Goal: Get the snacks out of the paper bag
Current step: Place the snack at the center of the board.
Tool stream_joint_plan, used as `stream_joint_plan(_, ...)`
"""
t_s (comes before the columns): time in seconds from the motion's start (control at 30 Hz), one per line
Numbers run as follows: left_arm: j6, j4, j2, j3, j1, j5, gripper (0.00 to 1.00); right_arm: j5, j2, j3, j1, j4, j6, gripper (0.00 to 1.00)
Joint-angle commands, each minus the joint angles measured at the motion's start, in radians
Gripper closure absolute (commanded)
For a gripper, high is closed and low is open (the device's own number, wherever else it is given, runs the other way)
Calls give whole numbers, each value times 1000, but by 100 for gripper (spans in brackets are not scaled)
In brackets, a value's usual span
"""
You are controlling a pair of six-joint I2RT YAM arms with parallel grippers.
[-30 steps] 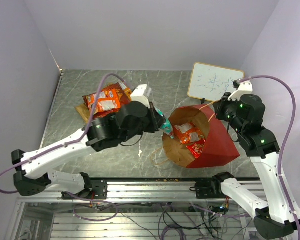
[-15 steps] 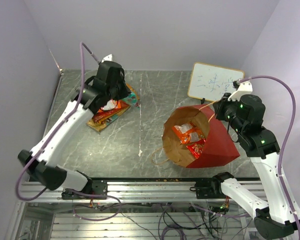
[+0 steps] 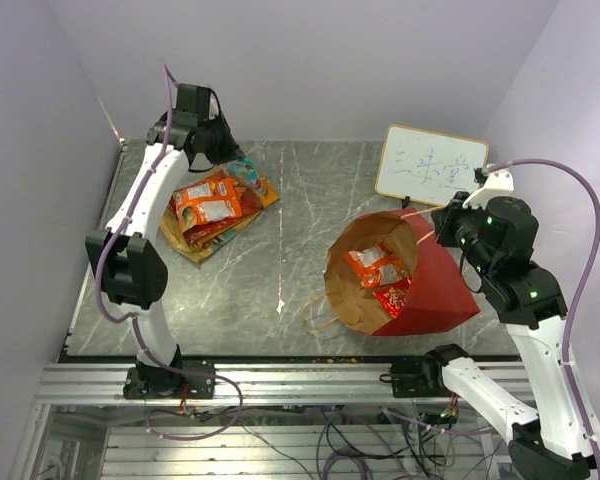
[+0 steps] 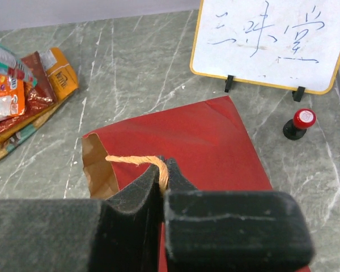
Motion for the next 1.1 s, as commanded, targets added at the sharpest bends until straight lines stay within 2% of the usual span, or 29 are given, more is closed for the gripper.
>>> stream_joint_plan(0.0, 80, 99, 63, 76, 72, 175, 93, 55, -1, 38, 5, -28, -21, 100)
stream_joint_plan(0.1, 100, 129, 71, -3, 126, 241, 93, 64, -4, 33, 6, -28, -28, 100)
stream_joint_plan(0.3, 226, 149, 49, -193, 225, 225, 93, 50, 3, 30, 6, -37, -15, 100)
stream_joint_plan(0.37, 276, 94, 84, -206, 251, 254, 93, 45, 2, 26, 5, -36, -13, 100)
stream_joint_plan(0.43, 326, 42, 99, -217, 255, 206, 93, 44, 3, 21, 6, -32, -14, 100)
stream_joint_plan(0.57, 340, 64, 81, -294, 289, 194, 93, 34, 5, 21, 6, -40, 1, 100)
stream_joint_plan(0.8, 380, -43, 125, -245, 307, 148, 90, 10, 4, 2, 5, -39, 22, 100)
stream_joint_plan(0.83, 369, -59, 112, -248, 309, 109, 85, 10, 5, 5, 5, -39, 24, 100)
stream_joint_plan(0.9, 342, -73, 60, -268, 317, 52, 69, 12, 6, 7, 6, -40, 26, 100)
stream_joint_plan(1.0, 304, -35, -88, -354, 319, 37, 24, 14, 6, 2, 6, -37, 25, 100)
stream_joint_plan(1.07, 283, -14, -200, -408, 319, 9, 13, 16, 8, -3, 5, -32, 29, 100)
